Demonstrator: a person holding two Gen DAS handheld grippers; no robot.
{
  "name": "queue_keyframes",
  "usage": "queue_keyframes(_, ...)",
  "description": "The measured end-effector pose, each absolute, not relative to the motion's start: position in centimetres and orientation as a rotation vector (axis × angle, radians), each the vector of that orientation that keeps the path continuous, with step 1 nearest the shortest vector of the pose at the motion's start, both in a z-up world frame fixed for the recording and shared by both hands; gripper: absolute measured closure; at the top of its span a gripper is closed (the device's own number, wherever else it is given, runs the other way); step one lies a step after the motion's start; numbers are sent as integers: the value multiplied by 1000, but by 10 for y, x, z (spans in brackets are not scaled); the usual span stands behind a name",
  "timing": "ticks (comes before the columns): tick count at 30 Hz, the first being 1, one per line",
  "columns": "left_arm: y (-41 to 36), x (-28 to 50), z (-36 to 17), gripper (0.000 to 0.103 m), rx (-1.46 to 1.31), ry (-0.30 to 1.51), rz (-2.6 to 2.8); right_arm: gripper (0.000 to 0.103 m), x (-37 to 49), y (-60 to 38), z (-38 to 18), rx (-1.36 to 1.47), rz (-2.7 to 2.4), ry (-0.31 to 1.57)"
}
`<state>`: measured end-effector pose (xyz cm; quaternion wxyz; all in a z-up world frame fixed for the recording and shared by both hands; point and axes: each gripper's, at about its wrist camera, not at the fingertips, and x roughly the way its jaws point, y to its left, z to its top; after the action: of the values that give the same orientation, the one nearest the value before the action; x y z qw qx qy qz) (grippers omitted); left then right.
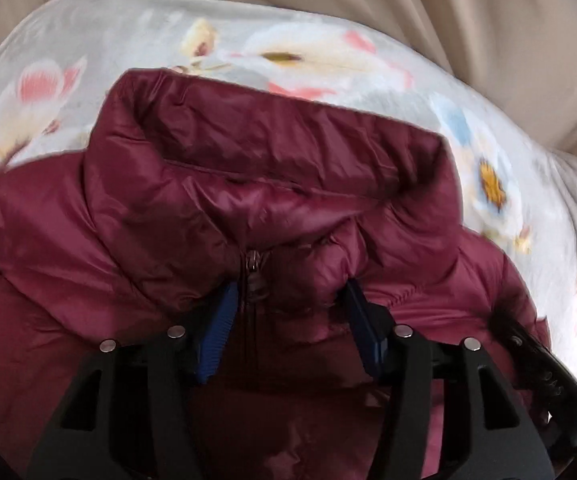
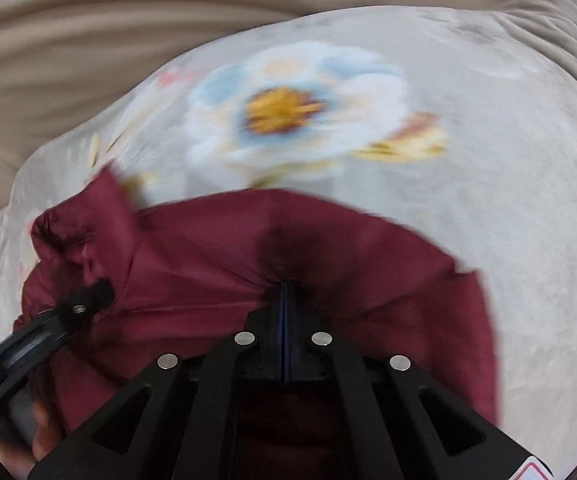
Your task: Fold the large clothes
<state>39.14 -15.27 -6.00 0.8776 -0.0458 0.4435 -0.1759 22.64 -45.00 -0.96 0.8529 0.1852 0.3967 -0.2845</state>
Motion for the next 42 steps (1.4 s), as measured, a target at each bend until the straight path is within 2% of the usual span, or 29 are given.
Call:
queue_keyframes(3, -156, 388, -58, 52, -63, 910, -328, 103, 222, -452, 8, 394, -653, 797)
queue_keyframes(4, -155, 387, -58, 52, -77, 905, -313, 90, 225, -449, 15, 389, -628, 776)
queue_keyframes(6, -154, 386, -58, 52, -111, 893, -286, 90, 243, -441, 22, 369, -558, 761)
queue_keyframes(9, -150, 382, -59, 52, -111, 872, -243, 88, 281, -448, -6, 342, -505, 912)
queue_keyframes(10, -150, 381, -59, 53, -107, 869, -235, 96, 283, -452, -11, 322, -515, 917)
queue_keyframes(11, -150, 381, -59, 54, -103, 863, -221, 96, 282, -457, -9, 319, -515, 893)
queue_keyframes(12, -149, 381, -59, 54, -108, 861, -221, 101, 276, -464, 0, 313, -594, 861)
queue_keyframes(13, -149, 381, -59, 54, -108, 860, -220, 98, 266, -468, 12, 301, -682, 822)
queue_keyframes(14, -147, 380, -58, 54, -112, 859, -220, 89, 257, -470, 21, 309, -698, 786)
queue_keyframes(15, -144, 378, -56, 54, -128, 858, -225, 86, 244, -469, 33, 325, -691, 755)
queue_keyframes(17, -128, 371, -44, 54, -198, 850, -239, 86, 217, -454, 51, 291, -656, 729)
queue_keyframes(20, -98, 342, -18, 43, -235, 776, -240, 85, 175, -422, 64, 214, -619, 726)
queue_keyframes(25, -36, 292, -1, 33, -162, 760, -235, 71, 93, -383, 56, 235, -550, 784)
queue_keyframes(30, 31, 253, -19, 32, -65, 798, -124, 68, 15, -351, 32, 307, -544, 867)
queue_keyframes(35, 96, 221, -52, 32, -77, 937, -23, 66, -35, -325, 19, 310, -593, 933)
queue_keyframes(37, 116, 206, -55, 32, -107, 975, -14, 51, -60, -317, 20, 309, -626, 944)
queue_keyframes(39, 133, 186, -58, 31, -115, 1007, -8, 44, -86, -310, 23, 322, -649, 956)
queue_keyframes(42, 158, 157, -63, 23, -156, 1070, -15, 35, -121, -303, 21, 392, -639, 990)
